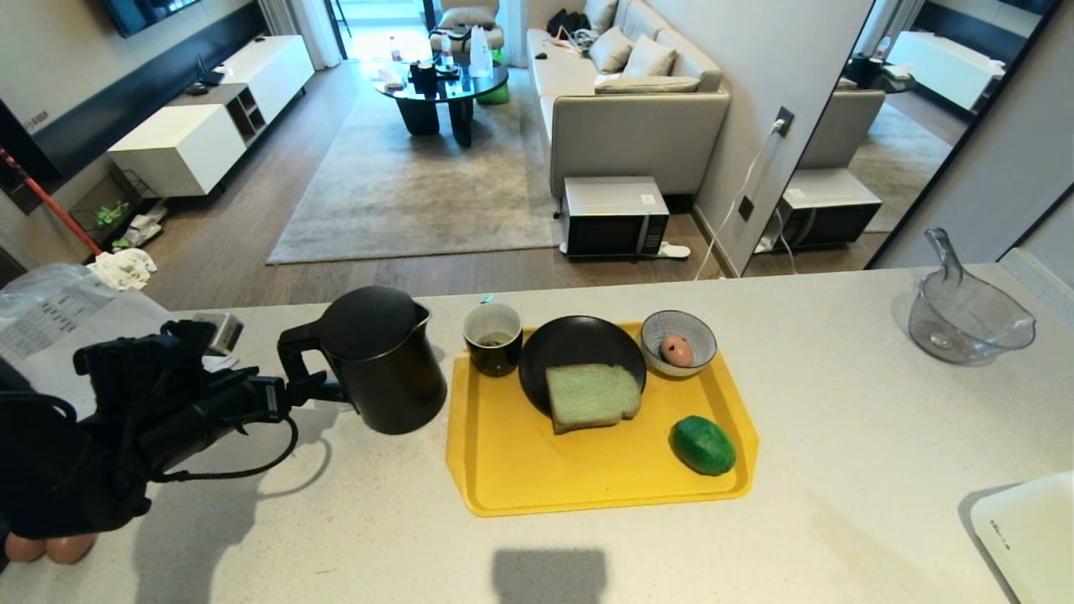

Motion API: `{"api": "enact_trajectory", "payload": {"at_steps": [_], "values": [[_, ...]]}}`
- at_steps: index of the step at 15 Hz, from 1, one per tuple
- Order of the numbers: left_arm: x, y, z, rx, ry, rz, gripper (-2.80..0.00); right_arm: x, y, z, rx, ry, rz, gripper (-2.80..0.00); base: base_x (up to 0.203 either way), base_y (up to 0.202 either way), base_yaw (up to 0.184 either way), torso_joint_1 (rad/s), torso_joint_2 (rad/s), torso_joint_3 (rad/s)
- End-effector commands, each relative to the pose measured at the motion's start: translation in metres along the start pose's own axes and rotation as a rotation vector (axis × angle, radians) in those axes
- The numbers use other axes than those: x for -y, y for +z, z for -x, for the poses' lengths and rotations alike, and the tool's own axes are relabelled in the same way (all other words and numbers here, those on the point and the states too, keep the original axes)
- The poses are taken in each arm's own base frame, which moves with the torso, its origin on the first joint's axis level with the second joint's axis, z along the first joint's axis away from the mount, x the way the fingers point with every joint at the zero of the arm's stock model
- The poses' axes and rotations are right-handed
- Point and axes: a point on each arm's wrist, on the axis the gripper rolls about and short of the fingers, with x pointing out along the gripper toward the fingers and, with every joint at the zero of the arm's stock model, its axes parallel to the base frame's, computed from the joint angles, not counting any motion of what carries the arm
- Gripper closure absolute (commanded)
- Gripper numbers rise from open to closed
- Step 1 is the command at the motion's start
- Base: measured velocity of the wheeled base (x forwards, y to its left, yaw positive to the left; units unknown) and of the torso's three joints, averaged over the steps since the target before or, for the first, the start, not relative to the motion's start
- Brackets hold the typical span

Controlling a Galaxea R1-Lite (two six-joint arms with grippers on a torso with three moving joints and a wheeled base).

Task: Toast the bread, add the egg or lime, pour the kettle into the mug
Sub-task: Pick up the kettle

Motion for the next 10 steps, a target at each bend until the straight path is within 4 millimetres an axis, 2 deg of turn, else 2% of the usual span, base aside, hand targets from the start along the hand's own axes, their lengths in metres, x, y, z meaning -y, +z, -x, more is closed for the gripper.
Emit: {"api": "enact_trajectory", "payload": {"at_steps": [1,10], "values": [[0.005,-0.002,-0.008,0.000,-0.018,-0.005,-2.80,0.000,0.000,0.000,-0.001,0.001,0.000,0.00,0.000,0.000,0.000,0.000,0.00,0.000],[0.005,0.004,-0.020,0.026,-0.026,-0.024,-2.80,0.000,0.000,0.000,0.000,0.001,0.000,0.00,0.000,0.000,0.000,0.000,0.00,0.000]]}}
